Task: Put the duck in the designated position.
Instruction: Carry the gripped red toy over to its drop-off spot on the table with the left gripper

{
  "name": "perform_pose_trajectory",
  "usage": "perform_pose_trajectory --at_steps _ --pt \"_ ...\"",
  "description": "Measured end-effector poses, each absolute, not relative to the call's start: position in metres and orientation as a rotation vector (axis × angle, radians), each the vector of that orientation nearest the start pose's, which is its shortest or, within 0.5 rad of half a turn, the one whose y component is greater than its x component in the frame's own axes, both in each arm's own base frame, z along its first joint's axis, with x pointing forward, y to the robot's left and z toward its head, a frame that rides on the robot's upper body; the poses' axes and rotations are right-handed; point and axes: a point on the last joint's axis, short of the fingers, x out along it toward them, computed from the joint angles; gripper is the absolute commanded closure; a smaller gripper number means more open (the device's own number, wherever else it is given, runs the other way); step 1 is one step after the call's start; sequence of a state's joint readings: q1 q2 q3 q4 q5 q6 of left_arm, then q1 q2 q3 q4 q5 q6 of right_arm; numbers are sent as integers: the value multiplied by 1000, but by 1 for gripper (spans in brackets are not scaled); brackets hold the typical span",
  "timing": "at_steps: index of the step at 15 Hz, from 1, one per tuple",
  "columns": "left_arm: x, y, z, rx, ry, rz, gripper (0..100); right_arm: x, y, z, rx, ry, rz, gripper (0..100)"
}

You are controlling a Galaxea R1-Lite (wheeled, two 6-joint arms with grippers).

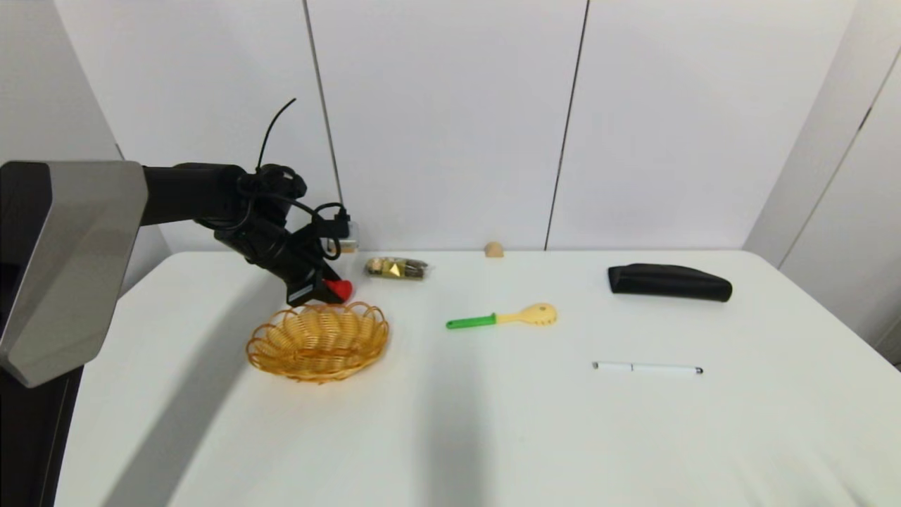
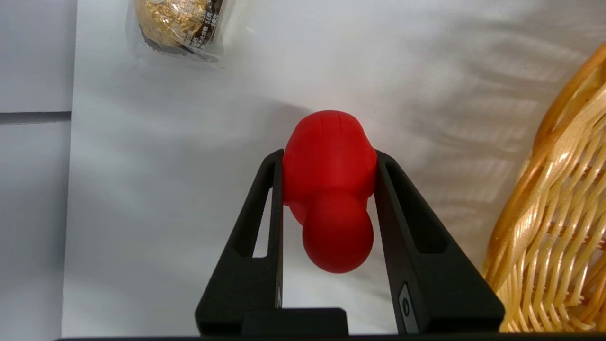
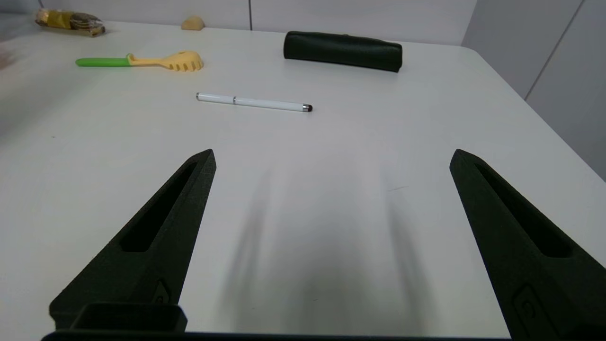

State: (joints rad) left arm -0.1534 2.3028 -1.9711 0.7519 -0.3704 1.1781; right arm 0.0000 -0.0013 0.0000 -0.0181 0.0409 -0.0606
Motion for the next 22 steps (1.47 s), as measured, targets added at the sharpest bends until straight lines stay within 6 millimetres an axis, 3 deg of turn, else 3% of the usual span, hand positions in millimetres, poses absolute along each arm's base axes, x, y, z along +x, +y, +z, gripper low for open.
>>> perform_pose_trajectory --at_steps 7,8,22 --pt "431 -77 148 917 669 -1043 100 -23 1 77 -61 -21 40 0" --pt "431 -77 148 918 670 -1043 0 -23 1 77 -61 -20 41 0" --pt "430 -77 151 920 662 -1037 0 -23 1 77 -61 -21 40 0"
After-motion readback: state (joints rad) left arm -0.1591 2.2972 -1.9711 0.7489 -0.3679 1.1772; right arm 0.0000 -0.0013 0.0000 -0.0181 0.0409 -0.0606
